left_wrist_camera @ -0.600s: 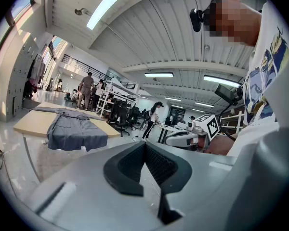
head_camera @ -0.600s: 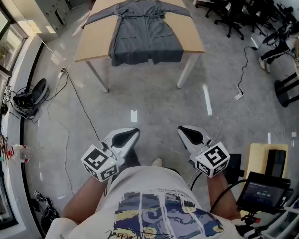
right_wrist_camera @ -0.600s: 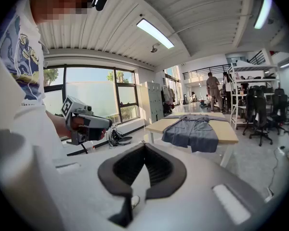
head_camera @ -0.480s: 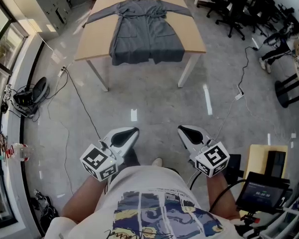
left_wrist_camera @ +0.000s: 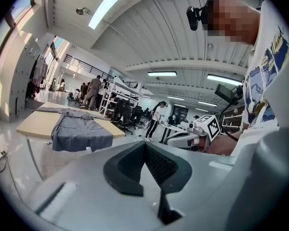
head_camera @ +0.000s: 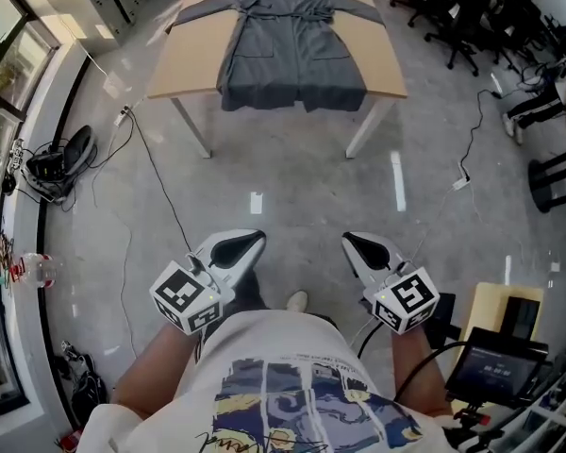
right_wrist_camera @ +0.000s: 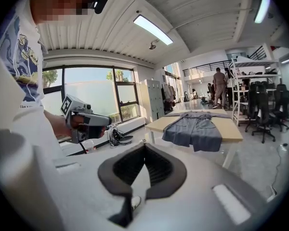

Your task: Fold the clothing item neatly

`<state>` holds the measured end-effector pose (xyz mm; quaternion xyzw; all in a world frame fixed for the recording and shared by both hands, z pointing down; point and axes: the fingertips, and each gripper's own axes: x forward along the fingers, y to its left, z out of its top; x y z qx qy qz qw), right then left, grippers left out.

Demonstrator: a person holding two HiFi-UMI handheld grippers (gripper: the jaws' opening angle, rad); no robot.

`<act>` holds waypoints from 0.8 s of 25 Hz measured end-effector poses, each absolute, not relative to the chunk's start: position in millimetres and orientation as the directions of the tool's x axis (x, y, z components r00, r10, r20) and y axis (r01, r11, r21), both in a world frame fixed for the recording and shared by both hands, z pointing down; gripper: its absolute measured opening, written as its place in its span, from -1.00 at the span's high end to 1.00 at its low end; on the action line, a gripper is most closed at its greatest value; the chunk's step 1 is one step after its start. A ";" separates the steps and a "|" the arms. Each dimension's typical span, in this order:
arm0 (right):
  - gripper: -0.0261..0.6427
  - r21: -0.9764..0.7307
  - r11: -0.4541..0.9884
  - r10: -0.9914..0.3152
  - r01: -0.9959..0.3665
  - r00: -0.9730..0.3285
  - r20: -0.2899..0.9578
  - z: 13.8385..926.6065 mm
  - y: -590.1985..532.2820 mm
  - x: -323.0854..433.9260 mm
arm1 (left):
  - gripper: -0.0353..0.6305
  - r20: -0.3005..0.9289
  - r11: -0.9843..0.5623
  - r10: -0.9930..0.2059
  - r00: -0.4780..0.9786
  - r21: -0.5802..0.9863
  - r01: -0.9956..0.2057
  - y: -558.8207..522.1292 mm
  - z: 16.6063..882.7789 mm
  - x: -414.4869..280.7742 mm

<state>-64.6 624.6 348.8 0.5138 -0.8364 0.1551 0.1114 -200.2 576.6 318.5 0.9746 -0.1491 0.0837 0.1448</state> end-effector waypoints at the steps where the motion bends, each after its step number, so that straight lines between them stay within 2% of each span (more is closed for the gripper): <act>1: 0.92 -0.146 0.421 -0.828 -0.895 -0.445 0.341 345.3 623.5 -67.5 | 0.88 0.207 -0.912 -0.269 0.941 0.260 -0.318 574.9 315.8 -204.2; 10: 0.86 -0.138 0.421 -0.810 -0.897 -0.440 0.387 374.0 551.6 -69.0 | 0.88 0.202 -0.904 -0.266 0.943 0.289 -0.317 501.0 340.8 -202.6; 20: 0.83 -0.118 0.311 -0.856 -0.943 -0.332 0.396 358.2 460.8 -91.8 | 0.88 0.182 -0.939 -0.172 0.968 0.267 -0.217 405.5 328.2 -219.0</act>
